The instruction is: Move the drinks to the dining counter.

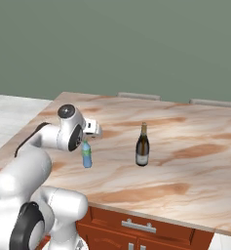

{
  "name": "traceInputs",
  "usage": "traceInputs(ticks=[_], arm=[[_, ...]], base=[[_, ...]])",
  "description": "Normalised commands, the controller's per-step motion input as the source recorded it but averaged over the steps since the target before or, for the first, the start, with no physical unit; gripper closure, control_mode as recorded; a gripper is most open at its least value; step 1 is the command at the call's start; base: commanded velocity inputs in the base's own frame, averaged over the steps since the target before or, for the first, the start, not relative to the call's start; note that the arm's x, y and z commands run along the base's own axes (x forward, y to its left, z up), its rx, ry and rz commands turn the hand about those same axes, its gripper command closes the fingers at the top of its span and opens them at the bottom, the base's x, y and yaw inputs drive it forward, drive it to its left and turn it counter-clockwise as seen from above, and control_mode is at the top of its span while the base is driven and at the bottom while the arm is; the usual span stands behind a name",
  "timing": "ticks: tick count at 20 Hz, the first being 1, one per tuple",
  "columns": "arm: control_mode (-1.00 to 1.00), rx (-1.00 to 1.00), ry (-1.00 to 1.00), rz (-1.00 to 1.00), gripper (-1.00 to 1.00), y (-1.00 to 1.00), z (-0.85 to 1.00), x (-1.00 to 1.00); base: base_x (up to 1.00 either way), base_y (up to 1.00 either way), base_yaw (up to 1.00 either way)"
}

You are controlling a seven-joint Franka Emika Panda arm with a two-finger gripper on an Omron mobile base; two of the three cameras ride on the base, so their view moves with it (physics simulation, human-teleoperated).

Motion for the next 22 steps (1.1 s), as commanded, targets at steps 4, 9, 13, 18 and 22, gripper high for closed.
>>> traceInputs(ticks=[4,9,13,18,22], arm=[[-1.0,0.02,-0.21,0.0,-1.0,-0.01,1.0,-0.62],[-1.0,0.03,-0.22,-0.01,-1.0,-0.06,1.0,-1.0],[-1.0,0.06,-0.11,-0.05,-1.0,-0.06,0.9,-1.0],[-1.0,0.07,-0.01,-0.1,-1.0,-0.11,0.93,-1.0],[-1.0,0.06,0.01,-0.12,-1.0,-0.1,1.0,-1.0]], base=[[0.0,0.0,0.0],[0.0,0.0,0.0],[0.0,0.0,0.0],[0.0,0.0,0.0],[0.0,0.0,0.0]])
